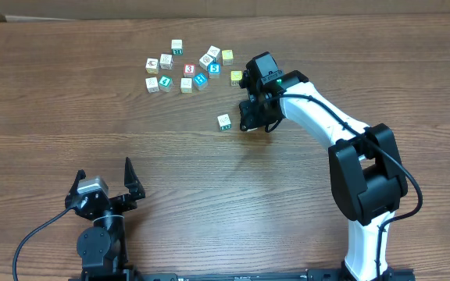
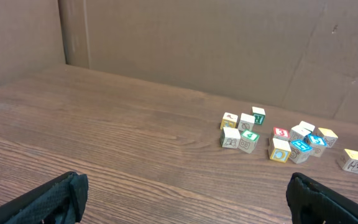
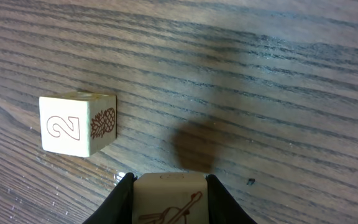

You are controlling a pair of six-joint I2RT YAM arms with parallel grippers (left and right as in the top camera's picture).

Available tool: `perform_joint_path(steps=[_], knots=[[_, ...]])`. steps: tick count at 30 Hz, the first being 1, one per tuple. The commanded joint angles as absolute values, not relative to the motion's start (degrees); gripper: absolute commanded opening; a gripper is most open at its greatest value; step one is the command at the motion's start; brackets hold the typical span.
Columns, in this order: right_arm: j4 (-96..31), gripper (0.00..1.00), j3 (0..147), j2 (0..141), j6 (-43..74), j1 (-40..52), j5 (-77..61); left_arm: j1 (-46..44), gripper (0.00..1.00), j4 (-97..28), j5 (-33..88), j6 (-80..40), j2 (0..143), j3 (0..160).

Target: Form a circle

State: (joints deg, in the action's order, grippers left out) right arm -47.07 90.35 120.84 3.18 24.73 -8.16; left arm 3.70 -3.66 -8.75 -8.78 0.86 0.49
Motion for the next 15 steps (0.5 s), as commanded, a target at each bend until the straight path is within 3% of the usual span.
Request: perform_joint_path(steps=[1, 15], knots=[[-46.5, 0.22, 90.0, 121.5, 2.9, 24.7, -8.7, 3.0, 1.0, -3.7, -8.3, -7.7, 0.3, 0.3], [-44.9, 0.23, 90.0, 121.8, 2.9, 25.5, -8.7, 3.0, 0.99, -3.6, -8.3, -7.7, 0.3, 0.3]])
